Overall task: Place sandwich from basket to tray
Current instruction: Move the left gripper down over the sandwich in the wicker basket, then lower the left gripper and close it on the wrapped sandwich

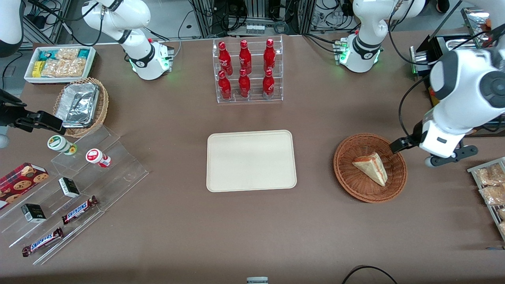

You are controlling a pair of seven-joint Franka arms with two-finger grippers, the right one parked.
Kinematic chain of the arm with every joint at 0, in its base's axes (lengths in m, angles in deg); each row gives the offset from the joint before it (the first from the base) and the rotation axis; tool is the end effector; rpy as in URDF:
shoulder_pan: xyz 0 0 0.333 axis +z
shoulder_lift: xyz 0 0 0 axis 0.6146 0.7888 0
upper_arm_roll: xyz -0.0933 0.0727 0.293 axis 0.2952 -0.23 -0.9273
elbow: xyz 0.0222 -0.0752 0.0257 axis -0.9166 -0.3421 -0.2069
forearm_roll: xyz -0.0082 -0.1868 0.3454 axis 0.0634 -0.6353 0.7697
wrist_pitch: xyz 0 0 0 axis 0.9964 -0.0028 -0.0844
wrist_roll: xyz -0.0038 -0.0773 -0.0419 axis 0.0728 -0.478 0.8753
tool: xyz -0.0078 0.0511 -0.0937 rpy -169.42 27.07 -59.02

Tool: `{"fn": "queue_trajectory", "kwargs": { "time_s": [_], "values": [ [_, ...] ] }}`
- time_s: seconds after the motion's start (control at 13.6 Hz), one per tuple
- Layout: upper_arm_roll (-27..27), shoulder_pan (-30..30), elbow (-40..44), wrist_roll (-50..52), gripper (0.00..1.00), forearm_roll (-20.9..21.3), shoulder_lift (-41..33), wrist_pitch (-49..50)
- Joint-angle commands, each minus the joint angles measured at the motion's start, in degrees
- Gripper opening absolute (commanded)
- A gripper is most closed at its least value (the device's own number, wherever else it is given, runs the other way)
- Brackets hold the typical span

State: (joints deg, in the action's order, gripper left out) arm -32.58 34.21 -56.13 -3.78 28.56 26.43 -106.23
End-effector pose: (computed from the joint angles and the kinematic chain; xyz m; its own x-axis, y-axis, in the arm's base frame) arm 0.5718 -0.0450 0.4316 0.9373 0.3484 0.0104 0.3486 -0.9368 -0.0289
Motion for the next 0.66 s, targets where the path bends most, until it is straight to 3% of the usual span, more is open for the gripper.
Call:
{"fn": "queue_trajectory", "kwargs": {
  "time_s": [0.0,0.22,0.59],
  "values": [
    [-0.1,-0.3,-9.0,8.6,1.0,0.3,-3.1,-8.4],
    [0.1,-0.4,-13.3,15.0,1.0,0.3,-2.2,-15.5],
    [0.2,-0.8,-14.6,20.7,1.0,0.4,0.9,-18.5]
  ]
}}
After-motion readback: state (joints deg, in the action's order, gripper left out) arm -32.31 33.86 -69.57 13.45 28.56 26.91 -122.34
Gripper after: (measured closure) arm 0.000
